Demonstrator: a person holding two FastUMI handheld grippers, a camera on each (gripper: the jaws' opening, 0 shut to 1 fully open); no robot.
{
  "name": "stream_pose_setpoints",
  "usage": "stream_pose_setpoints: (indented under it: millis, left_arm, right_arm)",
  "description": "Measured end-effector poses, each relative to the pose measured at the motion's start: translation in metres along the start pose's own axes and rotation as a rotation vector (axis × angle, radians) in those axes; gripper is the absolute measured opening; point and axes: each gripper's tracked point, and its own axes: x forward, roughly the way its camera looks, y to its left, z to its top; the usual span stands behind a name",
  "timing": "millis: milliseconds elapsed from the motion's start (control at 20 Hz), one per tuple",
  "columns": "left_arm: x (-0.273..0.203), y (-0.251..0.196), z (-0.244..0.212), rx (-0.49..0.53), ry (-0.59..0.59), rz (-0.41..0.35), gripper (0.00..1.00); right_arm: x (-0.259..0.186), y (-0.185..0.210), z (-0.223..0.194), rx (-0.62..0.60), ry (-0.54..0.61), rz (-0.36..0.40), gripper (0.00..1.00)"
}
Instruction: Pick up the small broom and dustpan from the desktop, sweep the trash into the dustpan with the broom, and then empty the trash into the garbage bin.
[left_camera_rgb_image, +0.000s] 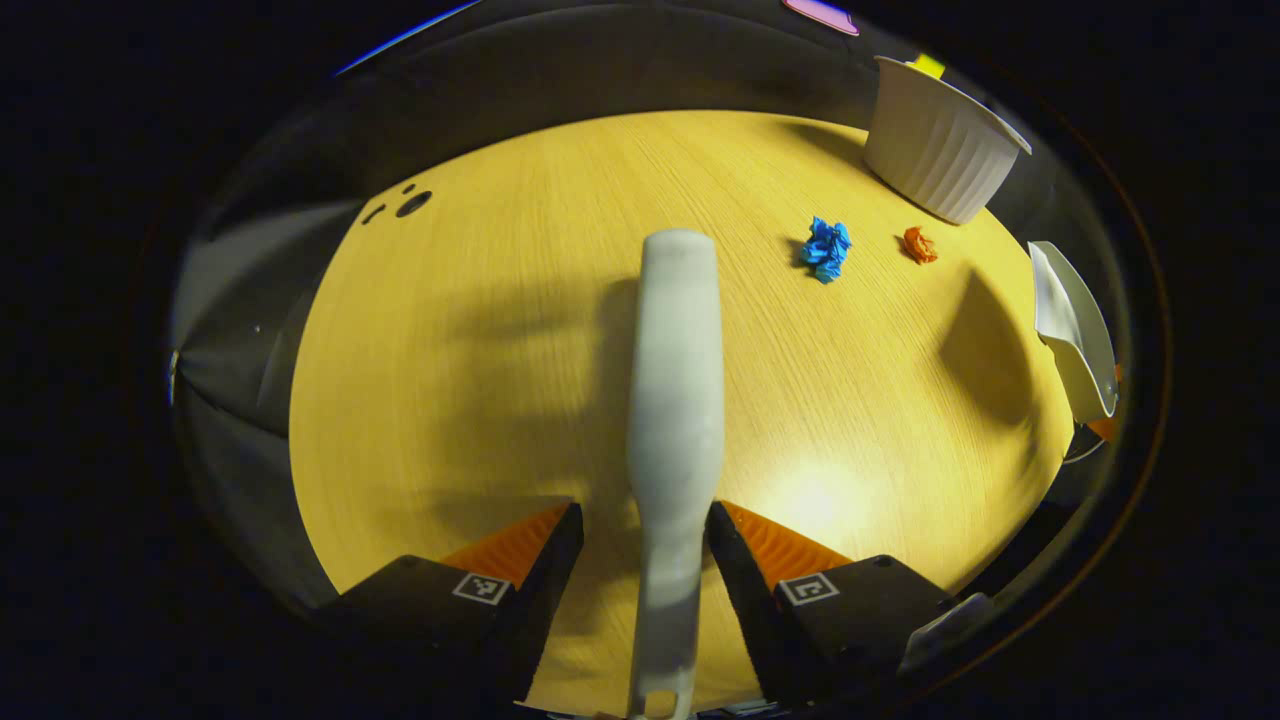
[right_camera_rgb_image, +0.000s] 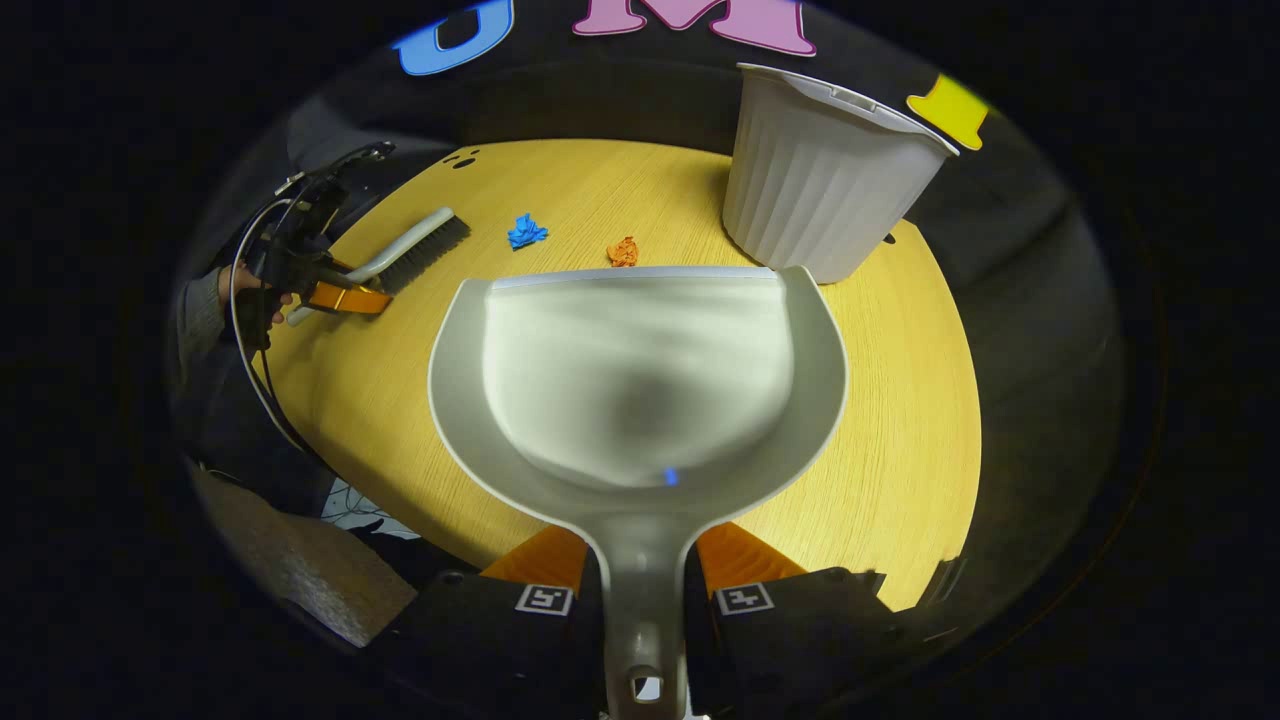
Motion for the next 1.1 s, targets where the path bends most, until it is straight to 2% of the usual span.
stream_pose_setpoints:
  millis: [100,150,200,250,300,350,400,450,550,750,800,850,900,950,1050,1100]
  left_arm:
    - [0.003,-0.001,0.003,0.006,0.008,-0.013,0.74]
    - [0.004,-0.002,0.006,0.008,0.011,-0.017,0.73]
    - [0.007,-0.001,0.006,0.011,0.017,-0.018,0.68]
    - [0.006,0.000,0.009,0.017,0.016,-0.020,0.68]
    - [0.007,0.001,0.011,0.027,0.023,-0.017,0.53]
    - [0.011,0.003,0.012,0.029,0.026,0.009,0.41]
    - [0.008,0.010,0.016,0.028,0.030,0.046,0.30]
    - [0.006,0.018,0.024,0.044,0.023,0.096,0.29]
    - [0.001,0.016,0.050,0.086,-0.030,0.127,0.28]
    - [0.000,-0.010,0.108,0.140,-0.092,0.104,0.24]
    - [0.002,-0.014,0.118,0.155,-0.095,0.107,0.26]
    - [0.005,-0.020,0.127,0.174,-0.095,0.106,0.26]
    - [0.010,-0.024,0.133,0.194,-0.093,0.108,0.26]
    - [0.014,-0.030,0.138,0.212,-0.084,0.108,0.26]
    - [0.024,-0.043,0.139,0.241,-0.055,0.105,0.26]
    - [0.025,-0.050,0.140,0.251,-0.044,0.097,0.26]
  right_arm:
    - [0.000,0.002,0.001,-0.011,0.009,0.012,0.40]
    - [0.001,0.003,0.001,-0.016,0.017,0.019,0.40]
    - [0.003,0.004,0.002,-0.022,0.024,0.026,0.37]
    - [0.006,0.006,0.003,-0.032,0.033,0.035,0.40]
    - [0.008,0.007,0.004,-0.046,0.047,0.046,0.37]
    - [0.009,0.008,0.004,-0.065,0.063,0.054,0.40]
    - [0.012,0.008,0.005,-0.089,0.093,0.061,0.37]
    - [0.014,0.006,0.003,-0.115,0.133,0.060,0.37]
    - [0.015,0.004,0.001,-0.168,0.211,0.067,0.37]
    - [0.028,-0.001,0.011,-0.202,0.282,0.103,0.34]
    - [0.032,-0.002,0.014,-0.197,0.288,0.111,0.34]
    - [0.034,-0.003,0.017,-0.192,0.293,0.116,0.40]
    - [0.037,-0.005,0.020,-0.193,0.294,0.116,0.34]
    - [0.038,-0.009,0.022,-0.199,0.297,0.113,0.34]
    - [0.043,-0.012,0.023,-0.213,0.302,0.105,0.40]
    - [0.045,-0.014,0.023,-0.218,0.305,0.104,0.38]
